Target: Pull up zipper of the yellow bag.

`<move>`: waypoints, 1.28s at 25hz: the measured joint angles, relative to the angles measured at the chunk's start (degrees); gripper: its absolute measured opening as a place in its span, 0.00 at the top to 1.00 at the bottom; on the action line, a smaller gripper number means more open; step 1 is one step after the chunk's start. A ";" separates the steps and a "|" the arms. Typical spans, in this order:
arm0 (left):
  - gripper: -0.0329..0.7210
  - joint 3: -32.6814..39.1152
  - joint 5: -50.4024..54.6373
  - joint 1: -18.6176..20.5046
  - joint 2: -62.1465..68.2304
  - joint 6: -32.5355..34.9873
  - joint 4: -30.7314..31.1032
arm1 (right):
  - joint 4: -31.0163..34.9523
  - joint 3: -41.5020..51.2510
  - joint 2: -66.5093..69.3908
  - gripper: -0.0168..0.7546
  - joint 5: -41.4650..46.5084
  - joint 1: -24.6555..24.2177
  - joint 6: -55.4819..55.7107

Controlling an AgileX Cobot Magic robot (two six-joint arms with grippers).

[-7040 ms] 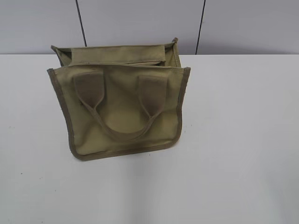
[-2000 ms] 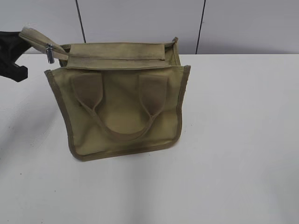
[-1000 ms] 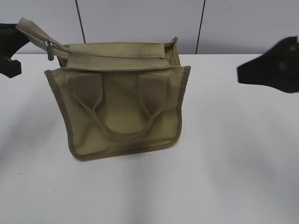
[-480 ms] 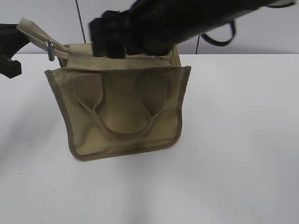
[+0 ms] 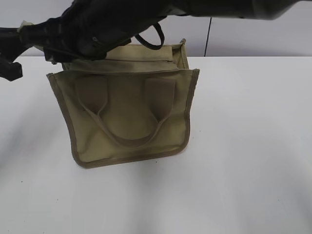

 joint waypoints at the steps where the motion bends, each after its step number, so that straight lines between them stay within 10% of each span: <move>1: 0.95 0.00 0.06 0.00 0.00 -0.40 0.50 | 0.00 -0.94 0.88 0.61 0.00 0.00 0.00; 12: 0.95 0.00 -0.06 0.00 0.00 -2.12 2.10 | 0.04 -4.14 6.31 0.64 -1.48 0.05 1.06; 20: 0.95 0.00 -0.30 0.00 -0.11 -2.89 3.77 | -0.02 -4.13 6.85 0.98 -2.33 0.05 1.27; 32: 0.95 0.00 3.10 0.00 -0.11 -2.91 2.66 | -0.75 -4.13 1.67 1.00 6.40 -0.78 -3.52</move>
